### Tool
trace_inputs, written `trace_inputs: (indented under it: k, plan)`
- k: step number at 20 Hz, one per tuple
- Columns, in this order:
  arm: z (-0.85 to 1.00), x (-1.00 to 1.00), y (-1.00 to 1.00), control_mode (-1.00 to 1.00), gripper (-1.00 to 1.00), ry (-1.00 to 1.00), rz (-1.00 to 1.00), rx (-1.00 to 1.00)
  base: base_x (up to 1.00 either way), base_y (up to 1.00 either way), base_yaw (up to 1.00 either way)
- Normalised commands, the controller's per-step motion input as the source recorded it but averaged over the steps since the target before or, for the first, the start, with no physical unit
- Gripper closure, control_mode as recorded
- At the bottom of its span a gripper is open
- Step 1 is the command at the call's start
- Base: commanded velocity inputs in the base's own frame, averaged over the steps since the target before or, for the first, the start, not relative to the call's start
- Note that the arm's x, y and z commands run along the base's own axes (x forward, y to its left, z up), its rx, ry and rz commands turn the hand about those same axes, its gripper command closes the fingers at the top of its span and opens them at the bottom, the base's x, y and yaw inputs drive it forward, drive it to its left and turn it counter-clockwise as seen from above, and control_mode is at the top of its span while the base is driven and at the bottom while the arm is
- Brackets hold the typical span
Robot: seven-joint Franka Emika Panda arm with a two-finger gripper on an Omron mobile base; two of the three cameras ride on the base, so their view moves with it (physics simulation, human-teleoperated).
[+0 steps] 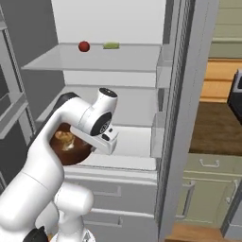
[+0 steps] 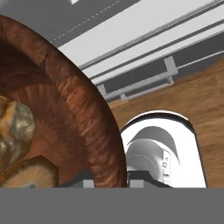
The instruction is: Pick the chicken drumstick and mushroom from their plates and place them in the bowl. Then put the bowl in the fridge.
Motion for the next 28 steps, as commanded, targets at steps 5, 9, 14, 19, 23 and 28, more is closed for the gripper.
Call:
trace_inputs:
  k: [5,9,14,19,23,28]
  plan:
    - [0.0,0.0,0.0,1.0,1.0,0.0,0.0,0.0,0.19,-0.47,0.28]
    - [0.0,0.0,0.0,1.0,1.0,0.0,0.0,0.0,0.31,-0.07,0.19]
    - [0.0,0.0,0.0,1.0,1.0,0.0,0.0,0.0,0.21,-0.02,0.13]
    - [0.0,0.0,0.0,-1.0,1.0,0.0,0.0,-0.01,0.12,0.0,0.01]
    - [0.02,0.52,0.14,-1.0,1.0,-0.18,-0.1,-0.03,0.0,0.0,0.0]
    - [0.05,1.0,0.07,-1.0,1.0,-0.19,-0.16,0.0,0.0,0.0,0.0]
